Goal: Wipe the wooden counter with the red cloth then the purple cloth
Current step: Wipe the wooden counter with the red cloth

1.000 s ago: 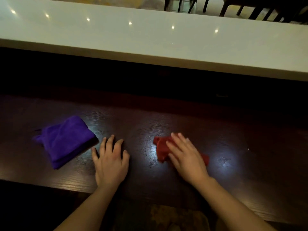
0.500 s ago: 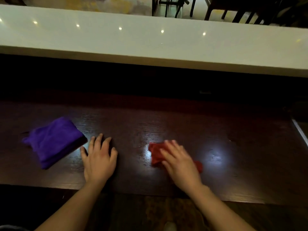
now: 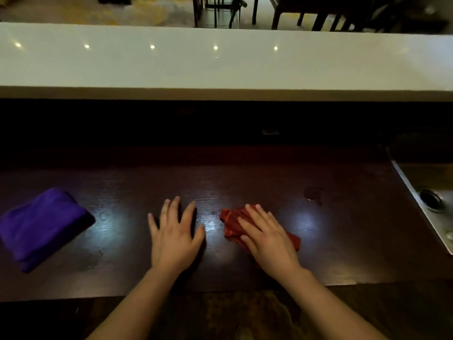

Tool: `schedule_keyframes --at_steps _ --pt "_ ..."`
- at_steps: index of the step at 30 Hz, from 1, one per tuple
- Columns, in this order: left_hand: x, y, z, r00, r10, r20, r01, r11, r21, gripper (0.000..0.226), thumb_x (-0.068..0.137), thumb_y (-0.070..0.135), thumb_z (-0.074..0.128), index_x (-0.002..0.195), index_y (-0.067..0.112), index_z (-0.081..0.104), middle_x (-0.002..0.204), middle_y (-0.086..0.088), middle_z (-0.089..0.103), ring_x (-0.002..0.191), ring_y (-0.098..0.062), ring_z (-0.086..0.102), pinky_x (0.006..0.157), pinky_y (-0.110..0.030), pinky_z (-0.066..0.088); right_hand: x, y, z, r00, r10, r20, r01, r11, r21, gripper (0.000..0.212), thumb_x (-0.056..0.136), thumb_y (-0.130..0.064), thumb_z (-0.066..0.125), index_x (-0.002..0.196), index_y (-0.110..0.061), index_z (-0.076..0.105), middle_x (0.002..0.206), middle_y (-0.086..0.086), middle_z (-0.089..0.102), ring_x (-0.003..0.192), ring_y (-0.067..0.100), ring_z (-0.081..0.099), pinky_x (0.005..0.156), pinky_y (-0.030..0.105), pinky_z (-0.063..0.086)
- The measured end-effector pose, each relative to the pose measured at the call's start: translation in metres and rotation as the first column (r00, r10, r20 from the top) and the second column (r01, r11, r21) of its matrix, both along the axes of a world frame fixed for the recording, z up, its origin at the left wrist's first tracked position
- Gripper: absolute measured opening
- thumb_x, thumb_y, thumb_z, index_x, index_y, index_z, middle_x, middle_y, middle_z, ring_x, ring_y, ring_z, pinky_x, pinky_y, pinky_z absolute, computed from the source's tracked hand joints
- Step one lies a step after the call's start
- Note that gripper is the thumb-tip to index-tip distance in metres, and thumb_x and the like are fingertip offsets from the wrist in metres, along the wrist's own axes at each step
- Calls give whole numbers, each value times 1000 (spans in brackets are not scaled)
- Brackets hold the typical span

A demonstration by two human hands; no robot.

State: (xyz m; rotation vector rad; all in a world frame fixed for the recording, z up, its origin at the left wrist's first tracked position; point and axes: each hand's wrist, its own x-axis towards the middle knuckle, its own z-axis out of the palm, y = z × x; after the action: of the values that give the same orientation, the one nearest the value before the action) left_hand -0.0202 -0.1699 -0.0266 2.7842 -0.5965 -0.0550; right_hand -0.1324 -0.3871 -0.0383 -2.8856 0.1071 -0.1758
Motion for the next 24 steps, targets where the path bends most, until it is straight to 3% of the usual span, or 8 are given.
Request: schedule_keyframes --at_steps 5,9,11,14,16,19,22,24 --pt "-20 -26 -17 1000 -31 -5 31 995 99 62 88 61 33 143 33 39 157 -14 33 149 -33 15 115 -69 5 27 -62 2 931 -366 1 365 927 83 42 93 -29 56 134 -21 53 153 8 37 143 32 27 117 46 22" --pt "-17 -24 -24 999 -41 28 37 993 114 57 88 60 36 139 33 41 153 -15 38 147 -34 21 113 -71 11 71 -67 11 864 -502 -31 501 854 138 43 95 -29 50 138 -23 48 156 8 30 145 31 19 119 43 17" --pt "-17 -24 -24 999 -40 26 36 993 113 57 88 59 36 139 33 41 152 -15 39 147 -34 21 113 -71 12 66 -48 9 897 -442 -5 437 884 165 43 94 -28 51 137 -23 50 156 8 30 145 32 20 118 43 21" --pt "-18 -25 -22 999 -35 24 32 993 114 57 89 59 35 139 33 40 153 -15 38 147 -35 21 113 -71 11 15 -10 -2 992 -122 31 118 988 100 44 93 -34 47 136 -24 49 155 5 33 145 28 23 118 42 22" --pt "-18 -25 -21 999 -39 21 36 993 115 58 88 58 35 139 32 41 152 -15 39 147 -35 22 113 -70 11 -14 -18 -7 999 -25 20 24 998 66 44 94 -36 45 137 -26 45 156 2 32 146 25 21 118 41 21" --pt "-18 -25 -20 999 -41 28 37 993 111 58 88 57 35 139 30 44 153 -16 39 147 -35 21 113 -71 12 -25 -66 -7 971 -232 50 229 972 54 42 92 -26 58 133 -19 54 151 8 40 141 30 31 115 46 29" --pt "-20 -27 -18 999 -37 26 34 993 112 59 88 56 34 139 29 45 153 -16 38 147 -35 21 113 -71 12 -12 -112 5 846 -531 47 527 846 82 39 92 -22 58 130 -14 58 149 12 41 140 34 32 113 47 32" --pt "-21 -27 -17 999 -38 23 35 993 116 60 89 55 33 140 28 46 154 -17 38 148 -36 20 113 -71 12 1 -109 10 799 -600 41 594 798 101 38 93 -21 56 130 -12 58 150 13 40 141 35 30 114 46 30"
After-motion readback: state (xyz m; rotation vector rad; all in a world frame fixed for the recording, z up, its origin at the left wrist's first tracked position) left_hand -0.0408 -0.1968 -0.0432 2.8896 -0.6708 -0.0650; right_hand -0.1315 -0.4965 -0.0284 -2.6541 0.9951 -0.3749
